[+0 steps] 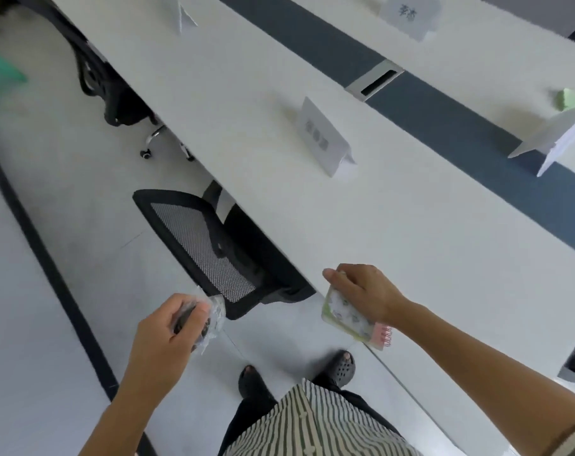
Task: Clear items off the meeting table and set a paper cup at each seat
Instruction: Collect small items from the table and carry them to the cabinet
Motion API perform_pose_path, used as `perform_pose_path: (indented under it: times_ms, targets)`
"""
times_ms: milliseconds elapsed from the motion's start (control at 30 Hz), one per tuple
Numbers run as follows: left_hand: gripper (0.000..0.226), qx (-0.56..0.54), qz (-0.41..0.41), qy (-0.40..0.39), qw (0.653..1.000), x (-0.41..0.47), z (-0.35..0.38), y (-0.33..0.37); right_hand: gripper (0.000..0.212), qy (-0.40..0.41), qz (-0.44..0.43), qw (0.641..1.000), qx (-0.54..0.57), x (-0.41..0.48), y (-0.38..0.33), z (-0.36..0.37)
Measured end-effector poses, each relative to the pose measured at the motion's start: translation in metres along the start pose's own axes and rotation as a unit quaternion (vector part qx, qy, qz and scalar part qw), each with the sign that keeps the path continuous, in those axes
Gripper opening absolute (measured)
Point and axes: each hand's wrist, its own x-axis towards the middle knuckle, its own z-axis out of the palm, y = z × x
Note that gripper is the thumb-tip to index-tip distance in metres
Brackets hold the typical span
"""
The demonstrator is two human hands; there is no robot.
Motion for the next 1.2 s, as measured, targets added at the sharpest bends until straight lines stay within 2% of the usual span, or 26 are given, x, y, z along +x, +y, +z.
perform_pose_path:
  times_ms: [300, 400, 533, 767, 900, 1033, 1200]
  targets:
    - [0.019, -0.004, -0.076, 0.12, 0.99, -0.05, -0.125, -0.111, 0.048, -0.039, -0.071, 0.992, -0.1, 0.004, -0.12, 0.108]
    - [0.024, -0.009, -0.127, 0.155, 0.98, -0.063, -0.166, -0.155, 0.049, -0.061, -0.087, 0.989, -0.101, 0.015, -0.158, 0.146]
    - [0.023, -0.015, -0.145, 0.185, 0.972, -0.066, -0.199, -0.188, 0.048, -0.083, -0.097, 0.985, -0.114, 0.033, -0.199, 0.169]
    - [0.021, 0.004, -0.169, 0.171, 0.971, 0.007, -0.269, -0.217, 0.054, -0.082, -0.124, 0.973, -0.175, 0.132, -0.279, 0.183]
    - [0.033, 0.003, -0.176, 0.202, 0.963, 0.062, -0.32, -0.214, 0.052, -0.085, -0.141, 0.969, -0.186, 0.202, -0.343, 0.189]
    - [0.019, 0.001, -0.172, 0.242, 0.955, 0.108, -0.369, -0.217, 0.051, -0.1, -0.172, 0.953, -0.227, 0.262, -0.425, 0.2]
    - [0.018, -0.014, -0.194, 0.274, 0.942, 0.157, -0.421, -0.247, 0.052, -0.12, -0.226, 0.936, -0.24, 0.33, -0.52, 0.225]
